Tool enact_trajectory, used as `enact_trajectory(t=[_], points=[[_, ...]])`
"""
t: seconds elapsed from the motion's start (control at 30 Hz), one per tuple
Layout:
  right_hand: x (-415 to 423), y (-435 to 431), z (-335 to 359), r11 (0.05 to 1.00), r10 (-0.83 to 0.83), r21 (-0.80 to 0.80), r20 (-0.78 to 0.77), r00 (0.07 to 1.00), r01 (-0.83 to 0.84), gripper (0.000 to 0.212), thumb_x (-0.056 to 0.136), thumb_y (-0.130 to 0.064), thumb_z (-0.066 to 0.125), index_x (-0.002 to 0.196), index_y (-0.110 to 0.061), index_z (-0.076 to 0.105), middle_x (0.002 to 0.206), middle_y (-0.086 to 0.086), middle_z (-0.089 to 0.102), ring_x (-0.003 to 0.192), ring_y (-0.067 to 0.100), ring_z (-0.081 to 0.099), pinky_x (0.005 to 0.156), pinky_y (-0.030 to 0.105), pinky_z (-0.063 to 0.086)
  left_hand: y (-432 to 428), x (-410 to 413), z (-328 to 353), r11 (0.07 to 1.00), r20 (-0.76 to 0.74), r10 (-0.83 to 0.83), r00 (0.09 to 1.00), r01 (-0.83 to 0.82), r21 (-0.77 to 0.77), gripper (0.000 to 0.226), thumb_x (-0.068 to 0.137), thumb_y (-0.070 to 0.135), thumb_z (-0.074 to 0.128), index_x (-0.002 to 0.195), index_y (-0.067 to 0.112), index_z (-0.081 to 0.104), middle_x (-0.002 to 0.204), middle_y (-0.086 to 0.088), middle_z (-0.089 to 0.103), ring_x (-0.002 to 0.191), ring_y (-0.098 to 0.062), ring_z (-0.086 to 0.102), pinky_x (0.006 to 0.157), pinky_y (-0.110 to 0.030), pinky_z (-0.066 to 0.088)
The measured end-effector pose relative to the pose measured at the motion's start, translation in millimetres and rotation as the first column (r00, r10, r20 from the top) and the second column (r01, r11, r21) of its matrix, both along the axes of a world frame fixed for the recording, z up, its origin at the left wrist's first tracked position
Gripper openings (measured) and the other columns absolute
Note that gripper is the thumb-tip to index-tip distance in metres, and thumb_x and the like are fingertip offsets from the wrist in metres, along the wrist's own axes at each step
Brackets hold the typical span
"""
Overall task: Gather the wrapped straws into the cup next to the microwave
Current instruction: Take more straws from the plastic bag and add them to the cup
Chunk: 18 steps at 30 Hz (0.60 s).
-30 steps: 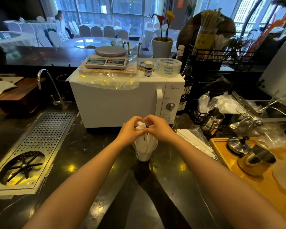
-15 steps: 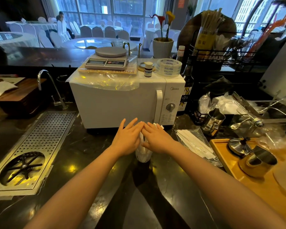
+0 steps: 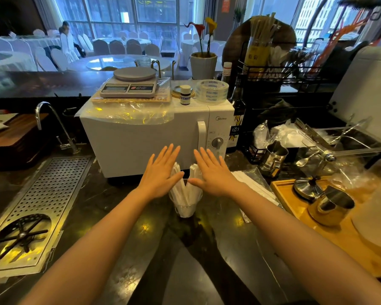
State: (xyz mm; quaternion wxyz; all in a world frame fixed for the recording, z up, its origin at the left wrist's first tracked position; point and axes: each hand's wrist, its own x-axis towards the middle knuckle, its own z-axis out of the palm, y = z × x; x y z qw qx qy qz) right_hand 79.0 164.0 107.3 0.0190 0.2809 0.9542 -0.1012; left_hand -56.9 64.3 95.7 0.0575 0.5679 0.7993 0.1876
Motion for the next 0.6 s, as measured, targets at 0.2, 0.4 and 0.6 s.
enact_trajectory(t=[0.2, 0.4, 0.6], points=[[28, 18, 12, 0.996, -0.090, -0.020, -0.058, 0.994, 0.089, 0.081, 0.093, -0.051, 0.034, 0.147, -0.018, -0.015, 0.158, 0.005, -0.019, 0.146, 0.021, -0.015, 0.119, 0.043, -0.005, 22, 25, 21, 0.994, -0.048, -0.098, 0.994, 0.101, 0.051, 0.067, 0.095, 0.039, 0.037, 0.146, 0.022, -0.003, 0.158, -0.001, -0.007, 0.145, -0.016, -0.008, 0.118, -0.037, -0.004], [74, 40, 14, 0.975, -0.219, -0.040, -0.055, 0.974, 0.216, 0.080, 0.093, -0.051, 0.035, 0.147, -0.017, -0.014, 0.159, 0.004, -0.018, 0.147, 0.021, -0.015, 0.119, 0.043, -0.004, 62, 67, 30, 0.977, -0.083, -0.207, 0.975, 0.210, 0.033, 0.066, 0.095, 0.038, 0.037, 0.146, 0.022, -0.002, 0.158, -0.002, -0.007, 0.145, -0.017, -0.009, 0.118, -0.040, -0.006], [122, 58, -1, 0.947, -0.316, -0.056, -0.002, 0.949, 0.315, 0.080, 0.094, -0.050, 0.034, 0.147, -0.015, -0.015, 0.158, 0.006, -0.017, 0.147, 0.022, -0.014, 0.119, 0.044, 0.000, 97, 112, 10, 0.968, -0.104, -0.248, 0.963, 0.244, -0.049, 0.067, 0.094, 0.040, 0.036, 0.146, 0.021, -0.002, 0.158, -0.005, -0.010, 0.145, -0.021, -0.010, 0.118, -0.042, -0.003]])
